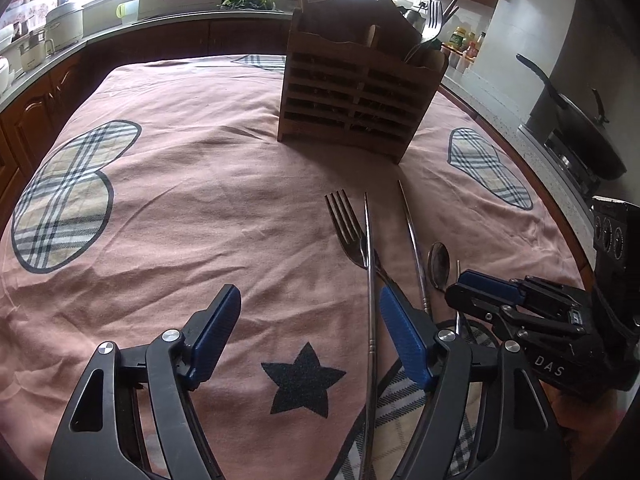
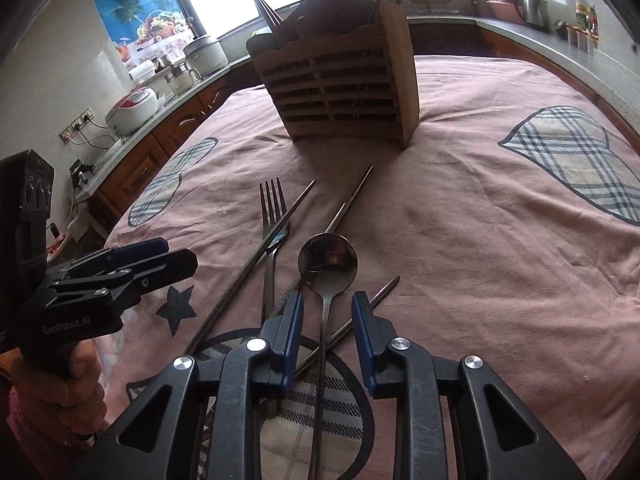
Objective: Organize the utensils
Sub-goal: 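Close the right tool on the silver spoon while the left tool grasps a metal chopstick, then lift the spoon and metal chopstick and carry them over the caddy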
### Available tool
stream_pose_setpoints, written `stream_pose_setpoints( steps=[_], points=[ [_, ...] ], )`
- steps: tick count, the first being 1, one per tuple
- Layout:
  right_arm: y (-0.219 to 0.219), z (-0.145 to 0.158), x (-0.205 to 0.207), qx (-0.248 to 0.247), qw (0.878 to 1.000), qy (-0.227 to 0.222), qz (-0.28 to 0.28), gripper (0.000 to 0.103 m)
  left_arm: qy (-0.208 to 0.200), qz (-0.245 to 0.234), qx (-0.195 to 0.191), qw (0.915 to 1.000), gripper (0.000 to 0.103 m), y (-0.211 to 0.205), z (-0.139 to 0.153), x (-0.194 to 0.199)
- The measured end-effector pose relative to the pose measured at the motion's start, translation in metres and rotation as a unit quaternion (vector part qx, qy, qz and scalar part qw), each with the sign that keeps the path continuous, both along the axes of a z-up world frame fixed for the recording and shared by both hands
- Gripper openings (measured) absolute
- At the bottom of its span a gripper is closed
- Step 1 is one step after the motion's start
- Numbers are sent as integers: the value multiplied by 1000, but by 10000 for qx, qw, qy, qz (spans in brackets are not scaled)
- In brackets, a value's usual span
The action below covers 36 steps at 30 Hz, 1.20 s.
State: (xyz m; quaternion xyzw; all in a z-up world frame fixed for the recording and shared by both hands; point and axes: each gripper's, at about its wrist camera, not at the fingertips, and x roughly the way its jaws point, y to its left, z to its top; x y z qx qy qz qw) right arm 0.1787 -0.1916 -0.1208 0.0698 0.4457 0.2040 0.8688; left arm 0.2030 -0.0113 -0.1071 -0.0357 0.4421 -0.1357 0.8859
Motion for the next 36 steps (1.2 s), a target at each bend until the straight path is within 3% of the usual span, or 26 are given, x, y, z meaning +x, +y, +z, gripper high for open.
stream_pose_setpoints(
  steps=[3, 6, 11, 15, 18, 22, 26, 32, 36],
  points=[
    [2, 1, 5, -328, 9994, -56, 60, 25, 78, -112, 90, 9999, 65, -6, -3, 10],
    [-1, 1, 9, -514, 9986, -36, 147, 16, 118, -221, 155, 9996, 61, -12, -5, 18],
    [-4, 2, 15, -439, 9985, -19, 336, 15, 191, -429, 243, 9986, 54, -22, -7, 25],
    [1, 11, 11, -395, 9976, -101, 559, 15, 241, -443, 296, 9983, 53, -15, -9, 25],
    [12, 3, 14, -731, 9946, 28, 735, 16, 263, -401, 254, 9985, 53, -10, -9, 27],
    [15, 0, 17, -795, 9940, 45, 753, 15, 247, -466, 210, 9984, 52, -13, -7, 30],
    [3, 1, 16, -522, 9966, 64, 634, 4, 231, -635, 269, 9974, 52, -28, -7, 35],
    [-44, 12, 14, 238, 9997, -34, -83, 2, 265, -807, 402, 9956, 37, -54, -11, 49],
    [-65, 11, 15, 506, 9980, 25, -389, 2, 208, -929, 708, 9929, 34, -71, -13, 56]
  ],
)
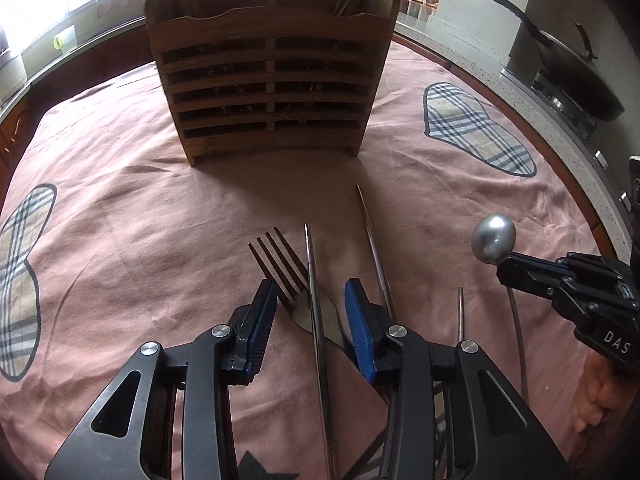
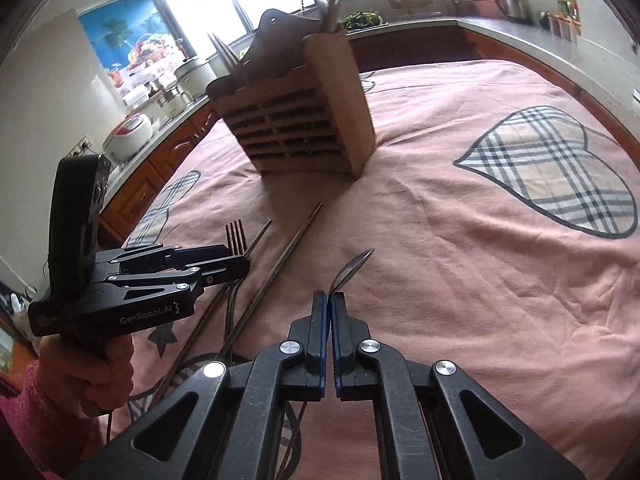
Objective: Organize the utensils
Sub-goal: 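Lift the spoon and metal chopstick and carry them over the caddy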
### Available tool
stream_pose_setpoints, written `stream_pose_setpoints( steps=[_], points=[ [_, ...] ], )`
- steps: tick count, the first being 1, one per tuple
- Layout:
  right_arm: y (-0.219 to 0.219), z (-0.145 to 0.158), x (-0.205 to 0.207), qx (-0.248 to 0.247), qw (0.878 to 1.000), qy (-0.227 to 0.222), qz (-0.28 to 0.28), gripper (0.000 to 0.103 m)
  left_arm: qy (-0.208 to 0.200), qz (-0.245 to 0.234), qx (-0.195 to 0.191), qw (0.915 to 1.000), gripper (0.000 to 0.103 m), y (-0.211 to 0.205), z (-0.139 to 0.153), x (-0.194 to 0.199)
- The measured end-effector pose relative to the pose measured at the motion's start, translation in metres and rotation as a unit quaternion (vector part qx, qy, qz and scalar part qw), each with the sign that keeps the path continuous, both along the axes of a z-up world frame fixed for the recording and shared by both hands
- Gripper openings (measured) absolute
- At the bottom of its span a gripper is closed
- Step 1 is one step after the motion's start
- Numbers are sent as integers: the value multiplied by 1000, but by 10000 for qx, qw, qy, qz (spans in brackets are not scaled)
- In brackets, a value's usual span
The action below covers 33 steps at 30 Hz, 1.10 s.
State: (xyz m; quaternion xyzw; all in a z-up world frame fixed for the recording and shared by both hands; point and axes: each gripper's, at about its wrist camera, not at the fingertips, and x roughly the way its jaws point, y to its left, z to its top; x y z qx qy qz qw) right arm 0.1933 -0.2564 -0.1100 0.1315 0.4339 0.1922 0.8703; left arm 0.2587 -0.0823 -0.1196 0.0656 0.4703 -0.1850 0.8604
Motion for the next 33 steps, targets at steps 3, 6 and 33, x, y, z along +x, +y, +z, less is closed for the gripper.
stream_pose_setpoints(
  steps=[3, 6, 33],
  points=[
    [-9, 2, -3, 168, 9998, -19, -109, 2, -99, -74, 327, 9994, 23, -10, -2, 1],
    [-11, 7, -5, 242, 9995, -105, -166, 2, -124, -84, 427, 9990, 6, -10, -2, 0],
    [6, 78, -42, 196, 9923, -1198, -240, 2, -884, 757, -1588, 9804, 4, 93, 86, -79]
  ],
)
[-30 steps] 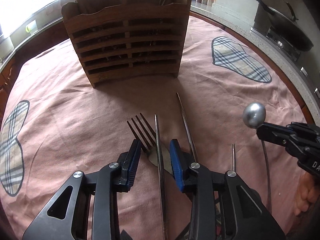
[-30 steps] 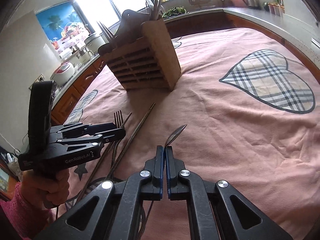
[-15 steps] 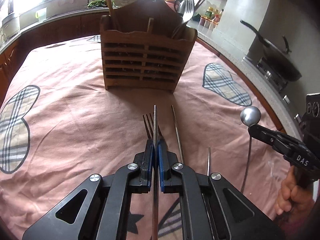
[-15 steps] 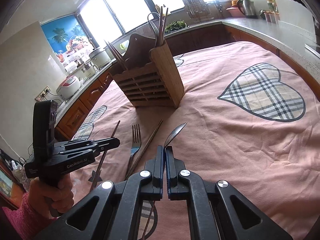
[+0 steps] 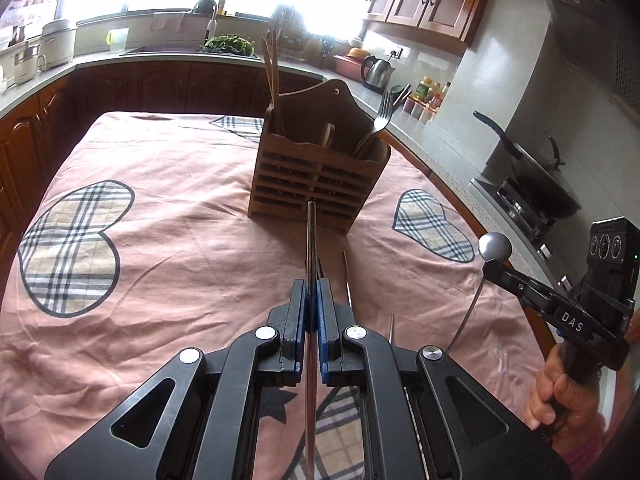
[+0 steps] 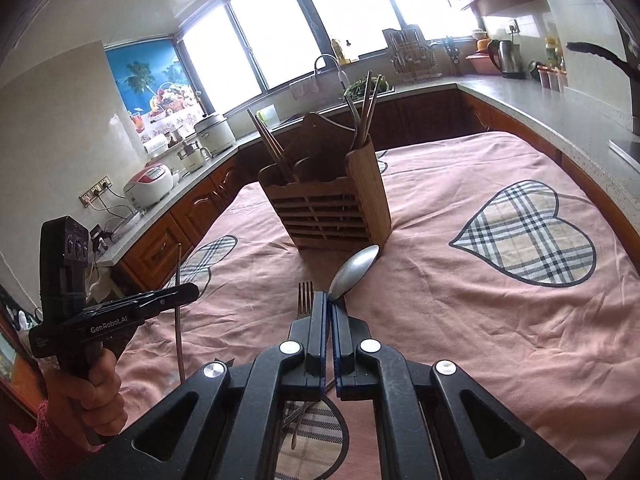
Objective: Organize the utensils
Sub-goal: 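Lift the spoon and metal chopstick and carry them over the caddy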
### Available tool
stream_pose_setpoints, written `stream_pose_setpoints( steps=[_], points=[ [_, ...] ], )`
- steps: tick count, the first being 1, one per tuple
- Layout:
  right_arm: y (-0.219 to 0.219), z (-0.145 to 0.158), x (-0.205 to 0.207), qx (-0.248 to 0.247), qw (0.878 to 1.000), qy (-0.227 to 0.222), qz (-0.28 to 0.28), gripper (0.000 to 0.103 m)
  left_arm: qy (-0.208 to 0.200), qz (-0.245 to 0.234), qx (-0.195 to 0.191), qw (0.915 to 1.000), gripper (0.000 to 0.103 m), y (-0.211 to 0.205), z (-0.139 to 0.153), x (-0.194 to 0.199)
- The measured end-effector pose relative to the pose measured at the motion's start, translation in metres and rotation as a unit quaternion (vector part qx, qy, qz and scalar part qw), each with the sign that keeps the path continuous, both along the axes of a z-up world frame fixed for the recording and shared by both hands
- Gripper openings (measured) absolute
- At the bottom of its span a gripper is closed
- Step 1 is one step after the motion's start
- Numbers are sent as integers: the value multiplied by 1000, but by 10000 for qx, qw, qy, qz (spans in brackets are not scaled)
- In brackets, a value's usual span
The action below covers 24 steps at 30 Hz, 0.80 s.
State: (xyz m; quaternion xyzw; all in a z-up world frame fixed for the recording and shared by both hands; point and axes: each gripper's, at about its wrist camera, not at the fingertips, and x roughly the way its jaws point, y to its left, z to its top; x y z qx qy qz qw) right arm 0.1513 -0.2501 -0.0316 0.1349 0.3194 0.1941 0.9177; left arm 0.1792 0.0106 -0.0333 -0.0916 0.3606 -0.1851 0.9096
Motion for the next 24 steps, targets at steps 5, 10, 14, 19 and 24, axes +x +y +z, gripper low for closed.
stream_pose_setpoints(
  steps=[5, 10, 14, 19, 24],
  points=[
    [4, 14, -6, -99, 9996, -268, -51, 2, -266, 180, -187, 9993, 4, 13, 12, -12],
    [7, 26, -11, -115, 9988, -465, -91, 2, -454, 299, -305, 9981, 4, 22, 23, -18],
    [9, 33, -12, -115, 9982, -581, -103, 2, -571, 370, -364, 9970, 4, 28, 31, -22],
    [11, 38, -12, -116, 9974, -693, -133, 2, -698, 458, -470, 9954, 4, 34, 38, -24],
    [12, 41, -10, -134, 9968, -771, -177, 2, -826, 541, -565, 9935, 4, 39, 45, -24]
  ],
)
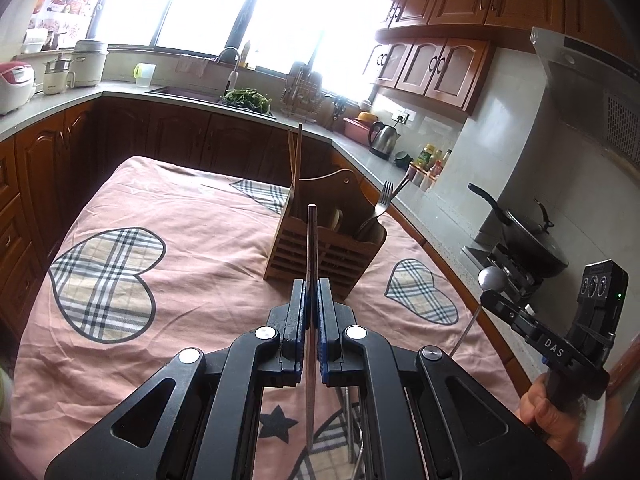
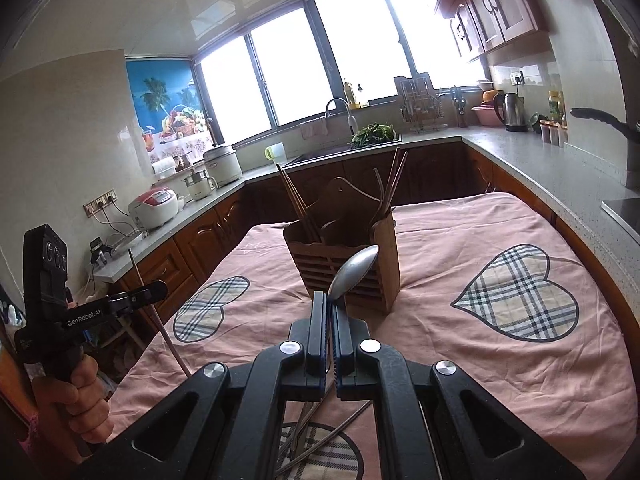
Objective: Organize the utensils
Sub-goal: 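Lift the spoon and metal chopstick and carry them over the caddy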
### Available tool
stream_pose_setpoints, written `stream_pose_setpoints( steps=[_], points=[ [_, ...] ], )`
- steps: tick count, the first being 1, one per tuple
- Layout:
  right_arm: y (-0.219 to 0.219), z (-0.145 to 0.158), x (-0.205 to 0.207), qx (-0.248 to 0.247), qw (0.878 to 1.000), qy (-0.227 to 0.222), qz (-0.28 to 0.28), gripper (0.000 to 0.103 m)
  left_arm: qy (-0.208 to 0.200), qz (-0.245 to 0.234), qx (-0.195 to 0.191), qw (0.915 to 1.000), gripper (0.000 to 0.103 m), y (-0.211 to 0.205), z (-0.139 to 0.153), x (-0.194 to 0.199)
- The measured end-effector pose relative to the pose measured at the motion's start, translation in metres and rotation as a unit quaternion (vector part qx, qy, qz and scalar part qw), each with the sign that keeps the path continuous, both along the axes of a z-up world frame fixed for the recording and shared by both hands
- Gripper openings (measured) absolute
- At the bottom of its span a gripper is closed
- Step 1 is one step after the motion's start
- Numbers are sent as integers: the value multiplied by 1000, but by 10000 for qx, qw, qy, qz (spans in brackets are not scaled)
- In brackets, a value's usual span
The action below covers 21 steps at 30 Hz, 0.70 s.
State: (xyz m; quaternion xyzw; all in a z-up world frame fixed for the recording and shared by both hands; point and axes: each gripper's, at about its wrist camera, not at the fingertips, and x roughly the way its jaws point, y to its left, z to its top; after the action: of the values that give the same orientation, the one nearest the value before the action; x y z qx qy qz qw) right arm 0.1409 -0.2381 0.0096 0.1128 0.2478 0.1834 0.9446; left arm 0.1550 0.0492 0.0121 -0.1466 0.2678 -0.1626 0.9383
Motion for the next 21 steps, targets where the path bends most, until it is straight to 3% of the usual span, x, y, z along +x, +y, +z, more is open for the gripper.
stream_pose_setpoints(
  steps=[21],
  points=[
    [-2, 7, 36, 80, 9992, -306, -257, 2, -360, 254, -191, 9988, 4, 7, 23, 37]
  ],
)
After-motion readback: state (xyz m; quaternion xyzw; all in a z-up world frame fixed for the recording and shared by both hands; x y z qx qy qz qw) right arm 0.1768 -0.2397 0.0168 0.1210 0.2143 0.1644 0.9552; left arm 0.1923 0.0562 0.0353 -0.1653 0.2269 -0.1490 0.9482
